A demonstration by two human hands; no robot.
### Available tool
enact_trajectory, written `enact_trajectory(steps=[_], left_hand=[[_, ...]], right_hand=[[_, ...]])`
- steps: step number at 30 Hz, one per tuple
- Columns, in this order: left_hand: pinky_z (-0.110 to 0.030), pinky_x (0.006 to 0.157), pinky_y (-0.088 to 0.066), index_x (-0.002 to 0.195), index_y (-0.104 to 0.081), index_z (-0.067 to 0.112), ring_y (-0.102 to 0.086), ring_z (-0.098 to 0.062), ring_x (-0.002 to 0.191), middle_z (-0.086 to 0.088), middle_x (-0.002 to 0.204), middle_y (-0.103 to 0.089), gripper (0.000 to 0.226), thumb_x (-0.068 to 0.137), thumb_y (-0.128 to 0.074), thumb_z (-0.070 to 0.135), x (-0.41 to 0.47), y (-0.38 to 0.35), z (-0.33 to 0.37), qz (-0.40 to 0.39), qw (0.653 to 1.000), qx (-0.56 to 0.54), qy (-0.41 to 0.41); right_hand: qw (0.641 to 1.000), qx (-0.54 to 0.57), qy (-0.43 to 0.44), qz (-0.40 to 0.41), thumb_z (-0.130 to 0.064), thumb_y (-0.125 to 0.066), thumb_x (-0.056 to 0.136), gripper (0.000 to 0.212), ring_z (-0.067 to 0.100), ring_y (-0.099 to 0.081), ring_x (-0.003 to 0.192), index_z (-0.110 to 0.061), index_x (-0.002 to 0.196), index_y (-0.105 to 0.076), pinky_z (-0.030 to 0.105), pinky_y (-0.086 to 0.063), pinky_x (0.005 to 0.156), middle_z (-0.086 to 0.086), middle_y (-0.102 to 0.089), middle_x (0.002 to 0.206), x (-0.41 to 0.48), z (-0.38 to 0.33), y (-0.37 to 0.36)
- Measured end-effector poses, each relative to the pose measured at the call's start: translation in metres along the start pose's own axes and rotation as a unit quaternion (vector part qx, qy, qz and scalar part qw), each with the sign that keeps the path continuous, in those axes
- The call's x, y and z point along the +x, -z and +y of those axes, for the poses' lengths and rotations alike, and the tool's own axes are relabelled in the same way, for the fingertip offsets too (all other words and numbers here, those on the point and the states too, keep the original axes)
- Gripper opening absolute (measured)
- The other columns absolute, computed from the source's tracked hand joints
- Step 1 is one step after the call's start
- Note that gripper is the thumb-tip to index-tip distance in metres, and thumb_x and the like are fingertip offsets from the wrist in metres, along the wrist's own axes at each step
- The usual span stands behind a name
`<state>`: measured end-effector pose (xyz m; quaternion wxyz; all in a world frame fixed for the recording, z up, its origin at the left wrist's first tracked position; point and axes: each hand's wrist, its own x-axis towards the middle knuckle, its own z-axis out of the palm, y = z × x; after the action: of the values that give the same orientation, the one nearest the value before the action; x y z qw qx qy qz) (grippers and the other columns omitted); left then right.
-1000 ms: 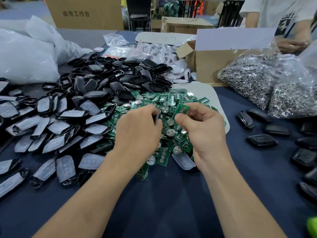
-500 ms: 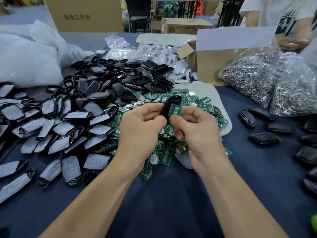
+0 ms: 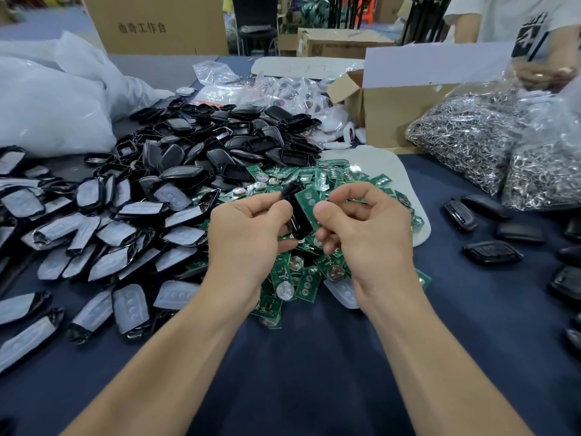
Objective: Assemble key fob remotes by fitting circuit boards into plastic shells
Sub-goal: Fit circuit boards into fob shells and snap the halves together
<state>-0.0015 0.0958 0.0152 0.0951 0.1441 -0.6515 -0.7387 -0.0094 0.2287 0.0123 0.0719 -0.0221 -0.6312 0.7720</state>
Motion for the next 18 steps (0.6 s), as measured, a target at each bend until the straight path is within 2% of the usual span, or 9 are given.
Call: enact_trajectory(steps=[4, 8, 11, 14, 18], left_hand=[[-0.026, 0.064, -0.061, 0.099, -0.078, 0.010, -0.078, -0.027, 0.088, -0.009, 0.089, -0.080, 0.008, 0.092, -0.075, 0.007, -0.0011, -0.0027, -0.0028, -0.005, 1.000, -0.018, 0.006], [-0.026, 0.066, -0.061, 0.090, -0.078, 0.014, -0.078, -0.023, 0.082, -0.014, 0.089, -0.080, 0.012, 0.089, -0.077, 0.003, -0.0032, -0.0029, -0.0031, -0.025, 0.998, -0.052, 0.011], [-0.025, 0.066, -0.062, 0.093, -0.077, 0.014, -0.077, -0.019, 0.080, -0.014, 0.091, -0.080, 0.012, 0.088, -0.078, 0.003, -0.0030, -0.0030, -0.0048, -0.028, 0.997, -0.072, 0.023], [-0.028, 0.068, -0.062, 0.091, -0.077, 0.015, -0.077, -0.017, 0.078, -0.005, 0.084, -0.080, 0.012, 0.086, -0.080, 0.004, -0.0005, -0.0026, -0.0066, -0.020, 0.994, -0.095, 0.042], [-0.028, 0.069, -0.062, 0.099, -0.076, 0.010, -0.078, -0.020, 0.082, -0.011, 0.091, -0.080, 0.013, 0.087, -0.079, 0.004, -0.0001, -0.0023, -0.0092, -0.034, 0.995, -0.089, 0.036]], right_hand=[[0.999, -0.044, 0.028, 0.014, 0.002, -0.080, 0.083, 0.024, 0.021, -0.064, 0.046, -0.016, 0.068, -0.073, 0.029, -0.053, 0.048, 0.007, -0.070, 0.060, -0.0015, 0.0045, -0.0034], [0.998, -0.051, 0.029, 0.035, 0.000, -0.081, 0.083, 0.021, 0.022, -0.066, 0.045, -0.014, 0.069, -0.073, 0.029, -0.055, 0.050, 0.008, -0.070, 0.059, 0.0004, 0.0060, 0.0001], [0.997, -0.063, 0.036, 0.033, -0.001, -0.081, 0.082, 0.024, 0.021, -0.066, 0.045, -0.017, 0.066, -0.074, 0.026, -0.054, 0.049, 0.007, -0.070, 0.058, 0.0006, 0.0055, 0.0013], [0.997, -0.070, 0.035, 0.022, 0.002, -0.081, 0.081, 0.023, 0.020, -0.065, 0.045, -0.014, 0.066, -0.074, 0.027, -0.054, 0.049, 0.008, -0.069, 0.057, 0.0020, 0.0049, 0.0021], [0.997, -0.071, 0.024, 0.003, 0.004, -0.081, 0.081, 0.024, 0.020, -0.063, 0.044, -0.013, 0.066, -0.073, 0.029, -0.054, 0.049, 0.009, -0.068, 0.055, 0.0044, 0.0014, 0.0061]])
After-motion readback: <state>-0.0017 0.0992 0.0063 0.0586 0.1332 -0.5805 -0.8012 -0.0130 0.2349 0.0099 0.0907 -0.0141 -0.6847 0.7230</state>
